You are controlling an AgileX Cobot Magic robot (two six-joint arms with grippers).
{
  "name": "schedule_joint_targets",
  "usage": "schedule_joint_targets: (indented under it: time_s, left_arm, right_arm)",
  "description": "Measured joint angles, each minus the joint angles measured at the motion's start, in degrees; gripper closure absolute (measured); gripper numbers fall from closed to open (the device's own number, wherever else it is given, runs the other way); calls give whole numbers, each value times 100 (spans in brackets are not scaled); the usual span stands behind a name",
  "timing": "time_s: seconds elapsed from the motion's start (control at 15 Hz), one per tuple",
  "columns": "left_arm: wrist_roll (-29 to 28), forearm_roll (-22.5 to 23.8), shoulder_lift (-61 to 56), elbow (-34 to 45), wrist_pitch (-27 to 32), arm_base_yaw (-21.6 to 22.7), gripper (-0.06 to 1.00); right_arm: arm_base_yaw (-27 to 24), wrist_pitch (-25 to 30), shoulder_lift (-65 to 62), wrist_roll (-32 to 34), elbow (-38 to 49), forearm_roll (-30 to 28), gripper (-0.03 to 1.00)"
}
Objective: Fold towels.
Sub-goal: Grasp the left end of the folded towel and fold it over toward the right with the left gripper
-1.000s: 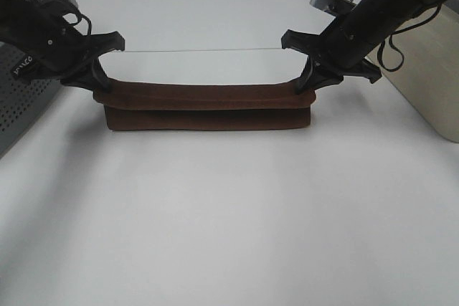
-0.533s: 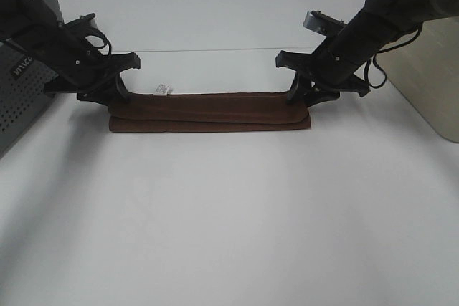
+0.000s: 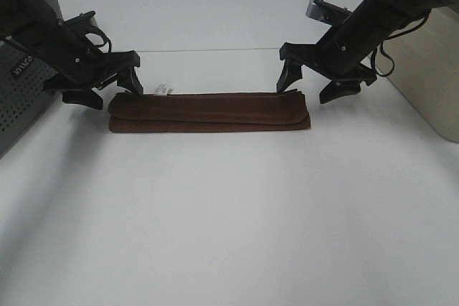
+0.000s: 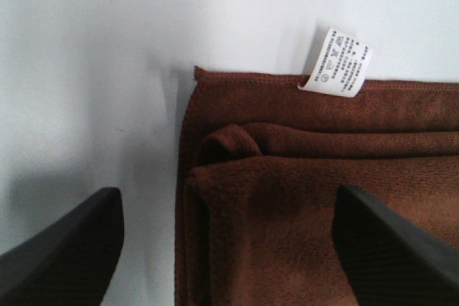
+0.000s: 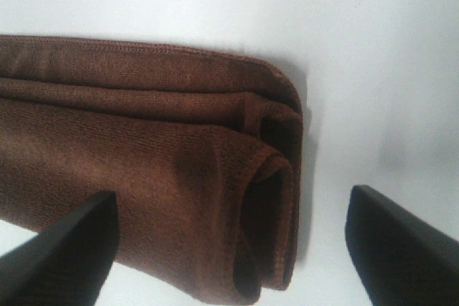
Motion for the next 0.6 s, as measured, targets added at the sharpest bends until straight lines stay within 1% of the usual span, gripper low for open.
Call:
schedule_joint_targets:
  time_s: [0.33,0.4,0.47,0.6]
  left_arm:
    - [0,6,189,0,11,-97,20]
    - [0,-40,201,-6,17,-97,22]
    - [0,-120,223,-6,17,-97,27]
    - [0,-155,269,-6,-57,-97,43]
  right_arm:
    - [0,17,-6,0,0,-11,16]
    - [0,23,-6,0,0,-11,16]
    - [0,29,-6,0,0,-6,16]
    - [0,34,-6,0,0,-6,16]
